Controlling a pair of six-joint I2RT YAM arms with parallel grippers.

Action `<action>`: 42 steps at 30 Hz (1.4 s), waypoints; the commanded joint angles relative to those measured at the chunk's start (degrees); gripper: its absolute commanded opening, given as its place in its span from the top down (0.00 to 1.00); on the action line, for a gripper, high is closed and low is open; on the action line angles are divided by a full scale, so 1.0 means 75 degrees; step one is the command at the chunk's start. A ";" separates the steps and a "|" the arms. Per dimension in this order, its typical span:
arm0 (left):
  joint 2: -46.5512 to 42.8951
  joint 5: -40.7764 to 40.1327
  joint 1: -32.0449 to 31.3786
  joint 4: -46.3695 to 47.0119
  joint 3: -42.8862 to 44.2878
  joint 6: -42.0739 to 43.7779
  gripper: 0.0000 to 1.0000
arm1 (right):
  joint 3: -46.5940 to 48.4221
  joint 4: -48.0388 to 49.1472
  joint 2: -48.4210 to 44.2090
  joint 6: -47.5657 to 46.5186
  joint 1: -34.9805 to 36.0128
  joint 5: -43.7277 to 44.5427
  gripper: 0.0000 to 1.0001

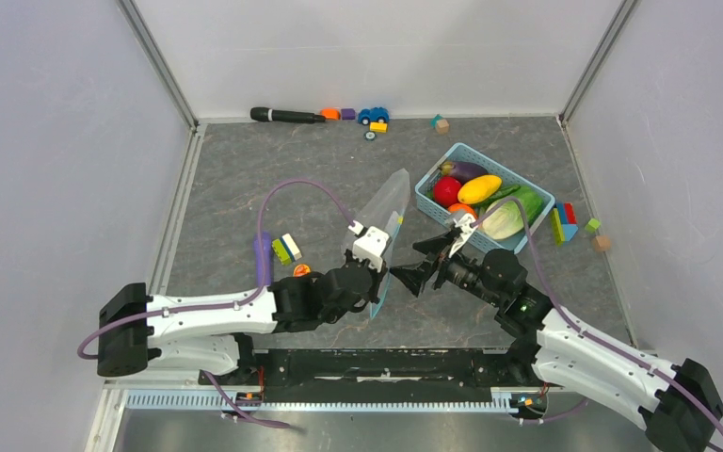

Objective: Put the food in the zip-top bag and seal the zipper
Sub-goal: Open the zipper of the food storage bag.

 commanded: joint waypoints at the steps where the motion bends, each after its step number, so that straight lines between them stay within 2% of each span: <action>1: 0.0095 0.0060 0.0017 0.0704 0.0315 0.0331 0.98 | 0.0264 0.0161 -0.0190 -0.0097 -0.0002 0.0044 0.02; 10: 0.0155 0.0054 0.0020 0.0750 0.0344 0.0308 0.98 | 0.0486 0.0337 0.0513 0.0171 0.0021 0.0455 0.02; 13: 0.0102 0.0078 0.0020 0.0737 0.0312 0.0284 0.98 | 0.0539 0.0202 0.0619 0.0286 0.0078 0.1258 0.02; 17: 0.0081 0.0101 0.0023 0.0661 0.0338 0.0301 0.98 | 0.0549 -0.0026 0.0720 0.0625 0.0128 0.2881 0.05; 20: 0.0120 -0.0092 0.0020 0.0319 0.0509 0.0227 0.98 | 0.0639 -0.0310 0.0996 0.0837 0.0134 0.3828 0.15; 25: -0.0005 -0.0492 0.0020 -0.0126 0.0687 -0.0037 0.98 | 0.0801 -0.0577 0.1620 0.1181 0.0134 0.4152 0.38; 29: -0.0142 -0.1868 0.0026 -0.1171 0.0975 -0.0760 0.98 | 0.0815 -0.0654 0.1856 0.1281 0.0128 0.4114 0.58; 34: -0.0278 -0.3813 0.0039 -0.3347 0.1716 -0.2102 0.98 | 0.1146 -0.1718 0.2036 0.1163 0.0099 0.4360 0.79; 37: -0.0403 -0.4379 0.0078 -0.4367 0.2073 -0.2454 0.98 | 0.1399 -0.2324 0.2147 0.0767 0.0048 0.4212 0.93; 39: -0.0479 -0.4595 0.0101 -0.4837 0.2274 -0.2505 0.98 | 0.1491 -0.2381 0.2154 0.0347 0.0054 0.3765 0.98; 42: -0.0481 -0.4745 0.0167 -0.5561 0.2661 -0.2562 0.98 | 0.1644 -0.2297 0.2166 -0.0249 0.0028 0.2772 1.00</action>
